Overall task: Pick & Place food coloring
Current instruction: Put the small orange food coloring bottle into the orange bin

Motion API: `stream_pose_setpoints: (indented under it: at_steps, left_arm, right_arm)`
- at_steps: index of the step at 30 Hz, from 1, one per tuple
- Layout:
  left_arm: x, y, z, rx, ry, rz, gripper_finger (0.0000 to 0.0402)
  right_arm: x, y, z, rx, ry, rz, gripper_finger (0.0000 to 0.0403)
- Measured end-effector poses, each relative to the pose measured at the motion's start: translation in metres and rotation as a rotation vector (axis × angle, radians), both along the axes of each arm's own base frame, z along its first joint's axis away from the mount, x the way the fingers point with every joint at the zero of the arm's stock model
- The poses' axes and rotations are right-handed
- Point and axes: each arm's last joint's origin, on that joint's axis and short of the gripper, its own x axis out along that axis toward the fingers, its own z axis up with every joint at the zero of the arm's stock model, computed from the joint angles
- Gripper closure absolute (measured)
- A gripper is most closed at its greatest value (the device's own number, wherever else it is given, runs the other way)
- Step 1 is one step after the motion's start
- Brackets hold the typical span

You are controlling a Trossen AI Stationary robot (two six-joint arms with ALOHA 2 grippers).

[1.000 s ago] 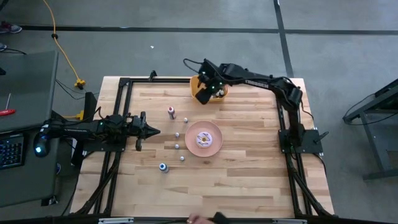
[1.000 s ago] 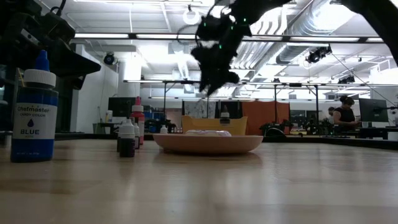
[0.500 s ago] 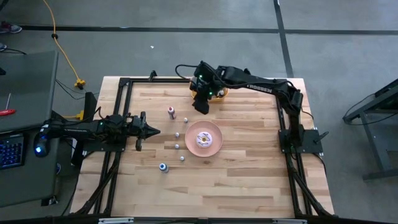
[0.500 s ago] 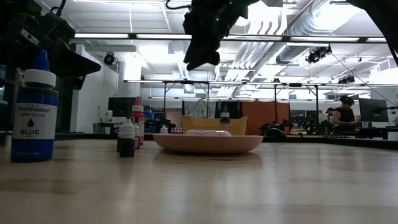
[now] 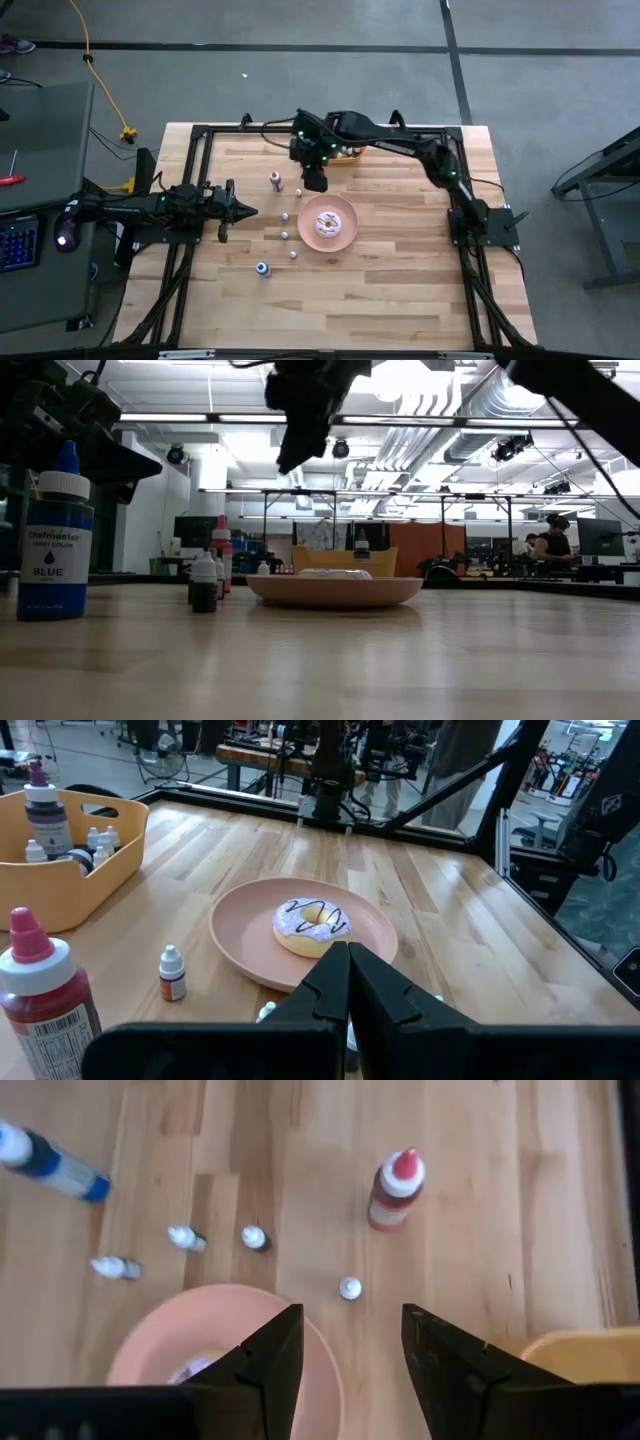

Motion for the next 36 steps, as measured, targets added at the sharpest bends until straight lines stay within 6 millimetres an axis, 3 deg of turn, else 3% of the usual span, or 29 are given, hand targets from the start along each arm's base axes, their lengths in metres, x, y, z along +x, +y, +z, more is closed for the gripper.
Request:
stream_pose_setpoints:
  at_steps: [10, 18, 25, 36]
  left_arm:
    - [0.000, 0.000, 0.000, 0.000, 0.000, 0.002, 0.0401]
    - [0.000, 0.000, 0.000, 0.000, 0.000, 0.003, 0.0401]
    - [0.000, 0.000, 0.000, 0.000, 0.000, 0.001, 0.0401]
    - [0.000, 0.000, 0.000, 0.000, 0.000, 0.001, 0.0401]
  right_arm:
    - [0.025, 0.007, -0.069, -0.089, 0.102, 0.132, 0.0242]
    - [0.032, 0.006, -0.103, -0.120, 0.099, 0.157, 0.0243]
    - [0.032, 0.006, -0.121, -0.107, 0.100, 0.154, 0.0244]
    - [0.034, 0.005, -0.134, -0.105, 0.060, 0.125, 0.0245]
